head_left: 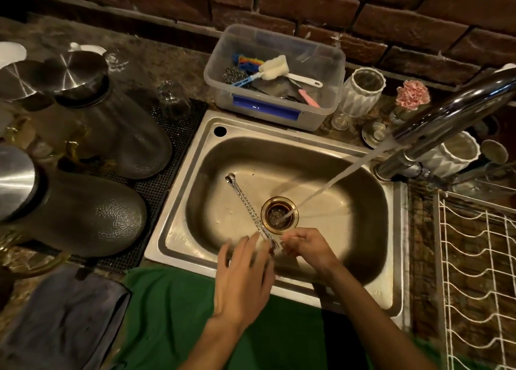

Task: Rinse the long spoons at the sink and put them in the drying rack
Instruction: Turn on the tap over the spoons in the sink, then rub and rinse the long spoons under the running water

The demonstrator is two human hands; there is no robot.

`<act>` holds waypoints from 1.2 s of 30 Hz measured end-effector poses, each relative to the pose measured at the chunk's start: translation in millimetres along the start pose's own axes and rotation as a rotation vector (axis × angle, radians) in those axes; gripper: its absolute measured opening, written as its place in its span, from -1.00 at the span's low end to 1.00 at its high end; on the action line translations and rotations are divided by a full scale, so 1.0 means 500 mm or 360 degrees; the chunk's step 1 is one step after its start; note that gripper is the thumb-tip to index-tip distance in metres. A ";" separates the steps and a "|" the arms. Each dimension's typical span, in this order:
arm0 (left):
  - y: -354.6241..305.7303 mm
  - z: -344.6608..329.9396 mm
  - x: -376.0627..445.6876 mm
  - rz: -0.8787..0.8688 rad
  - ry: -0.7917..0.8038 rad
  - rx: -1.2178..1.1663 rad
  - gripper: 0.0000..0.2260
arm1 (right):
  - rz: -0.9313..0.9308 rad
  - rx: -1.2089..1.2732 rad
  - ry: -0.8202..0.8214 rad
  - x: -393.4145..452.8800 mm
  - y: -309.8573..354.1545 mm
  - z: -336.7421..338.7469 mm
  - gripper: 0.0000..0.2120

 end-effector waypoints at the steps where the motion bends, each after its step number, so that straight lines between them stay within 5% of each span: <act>1: 0.015 0.006 0.013 0.0029 -0.0006 0.0049 -0.62 | -0.0002 -0.0016 0.0004 0.017 -0.004 -0.015 -0.81; 9: 0.096 -0.007 0.052 0.0025 0.0190 0.0244 -0.56 | 0.0079 -0.0451 -0.0110 0.158 -0.011 -0.109 -0.82; 21: 0.096 0.003 0.058 0.0063 0.0100 0.0139 -0.58 | 0.0094 -0.1170 -0.0040 0.217 -0.025 -0.161 -0.92; 36: 0.097 -0.005 0.056 0.0094 -0.0009 0.0181 -0.60 | 0.0288 -0.1565 -0.0220 0.191 -0.019 -0.175 -0.67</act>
Point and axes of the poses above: each hand's wrist, its own x-axis towards the middle knuckle, its own z-axis out of the back of the hand, y = z × x, the point moved 7 cm from there along x, towards the middle knuckle, and after that the axes turned 14 degrees about x, right-handed, at the moved point
